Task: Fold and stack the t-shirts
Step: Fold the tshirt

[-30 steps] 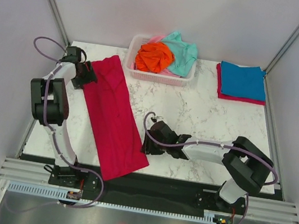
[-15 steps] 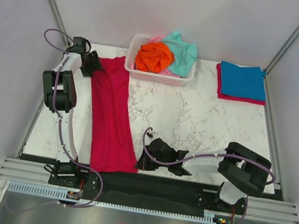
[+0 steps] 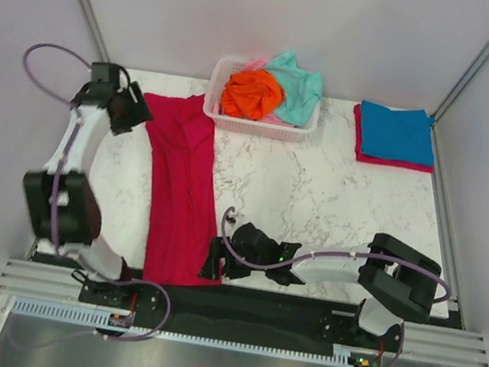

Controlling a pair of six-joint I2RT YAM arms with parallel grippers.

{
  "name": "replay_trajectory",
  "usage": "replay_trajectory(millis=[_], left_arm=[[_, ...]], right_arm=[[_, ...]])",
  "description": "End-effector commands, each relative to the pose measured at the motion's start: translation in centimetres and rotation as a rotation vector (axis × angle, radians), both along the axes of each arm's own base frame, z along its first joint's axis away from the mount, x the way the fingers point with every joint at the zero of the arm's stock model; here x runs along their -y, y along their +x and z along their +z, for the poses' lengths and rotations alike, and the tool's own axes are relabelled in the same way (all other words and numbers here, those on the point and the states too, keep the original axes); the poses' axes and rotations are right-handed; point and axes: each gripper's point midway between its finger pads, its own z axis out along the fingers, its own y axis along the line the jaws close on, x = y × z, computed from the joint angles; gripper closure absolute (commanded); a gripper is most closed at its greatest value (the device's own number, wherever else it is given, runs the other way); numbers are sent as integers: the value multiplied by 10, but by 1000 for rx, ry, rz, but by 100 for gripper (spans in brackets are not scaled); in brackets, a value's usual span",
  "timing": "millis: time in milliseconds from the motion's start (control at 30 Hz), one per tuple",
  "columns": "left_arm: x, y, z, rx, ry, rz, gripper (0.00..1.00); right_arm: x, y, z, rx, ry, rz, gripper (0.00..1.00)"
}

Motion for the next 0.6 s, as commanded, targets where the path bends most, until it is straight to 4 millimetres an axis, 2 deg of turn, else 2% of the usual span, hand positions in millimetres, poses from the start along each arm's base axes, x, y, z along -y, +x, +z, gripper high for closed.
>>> replay_trajectory(millis=[0,33,67,133,167,200,233,267,333,367,433,500,533,567], left_arm=[[2,-67,46,101,28,74,26],[7,-87,41,72,18,72,26],[14,-115,34,66,-2,80,26],[31,-146,22,48,-56,43,25],[39,-171,-7,-21,-93,57,25],[49,-186,1,35,-117,29,25],[54,-208,-20,-26,-137,40,25],[57,-218,-24,-37,-145,43,24],[73,-229,-9,-14,-121,9,21],[88,-240,-3,-37,-107,-54,20],[97,-248,1,-36,-119,-71,20],[108,-262,-11,-86,-152,-86,19],[111,-268,-15,-94,-163,-96,15],[112,-277,-28,-133,-168,-97,14]], right_arm=[[35,2,-19,42,-169,-15,15],[38,3,-18,48,-171,-20,14],[39,4,-15,55,-169,-28,13],[43,6,-12,67,-168,-42,13],[44,6,-13,68,-170,-43,13],[45,5,-13,67,-172,-45,13],[49,4,-16,58,-180,-49,13],[50,3,-17,53,-180,-51,13],[54,1,-22,48,-179,-60,14],[55,3,-23,43,-176,-77,15],[54,2,-28,39,-168,-80,20],[51,-2,-35,4,-168,-78,24],[43,-2,-32,-1,-130,-76,27],[40,-4,-33,-13,-114,-67,29]])
